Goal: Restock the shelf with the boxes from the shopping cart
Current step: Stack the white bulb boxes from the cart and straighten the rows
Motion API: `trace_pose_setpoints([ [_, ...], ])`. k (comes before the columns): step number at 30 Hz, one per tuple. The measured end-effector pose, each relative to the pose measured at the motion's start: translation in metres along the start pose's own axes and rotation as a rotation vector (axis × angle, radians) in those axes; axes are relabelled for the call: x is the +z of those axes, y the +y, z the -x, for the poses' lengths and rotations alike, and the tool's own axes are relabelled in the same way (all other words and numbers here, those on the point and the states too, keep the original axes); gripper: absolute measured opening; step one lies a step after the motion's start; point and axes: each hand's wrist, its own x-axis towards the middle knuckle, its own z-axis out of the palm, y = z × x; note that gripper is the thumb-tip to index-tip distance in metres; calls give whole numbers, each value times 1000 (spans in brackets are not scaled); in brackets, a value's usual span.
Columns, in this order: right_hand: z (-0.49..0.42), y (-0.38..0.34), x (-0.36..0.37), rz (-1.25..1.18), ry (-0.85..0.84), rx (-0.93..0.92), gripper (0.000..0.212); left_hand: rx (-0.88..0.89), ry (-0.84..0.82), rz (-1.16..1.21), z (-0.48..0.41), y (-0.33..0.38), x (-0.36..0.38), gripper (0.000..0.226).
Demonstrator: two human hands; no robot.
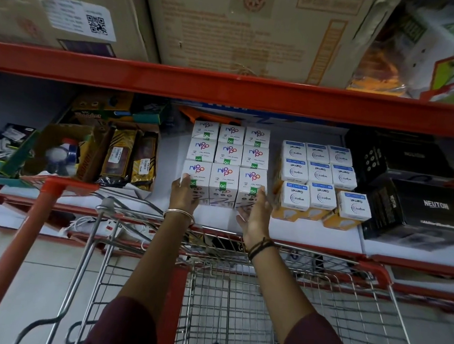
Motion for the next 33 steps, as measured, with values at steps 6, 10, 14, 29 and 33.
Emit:
trace_pose_setpoints([
  [6, -4, 3, 4, -55, -15, -4, 59, 10, -2, -21, 0, 1, 1, 39],
  [10, -2, 3, 5, -83, -27, -7, 59, 26, 7, -57, -2, 2, 1, 41],
  [14, 3, 0, 3, -47, -35, -5, 66, 0, 1, -73, -2, 2, -2, 44],
  [29, 31, -68, -183, -42, 177, -127, 41, 112, -289, -276, 112, -80, 101, 45],
  [33, -7, -91, -200, -11, 101, -81, 57, -101, -298, -206, 110, -85, 144, 65],
])
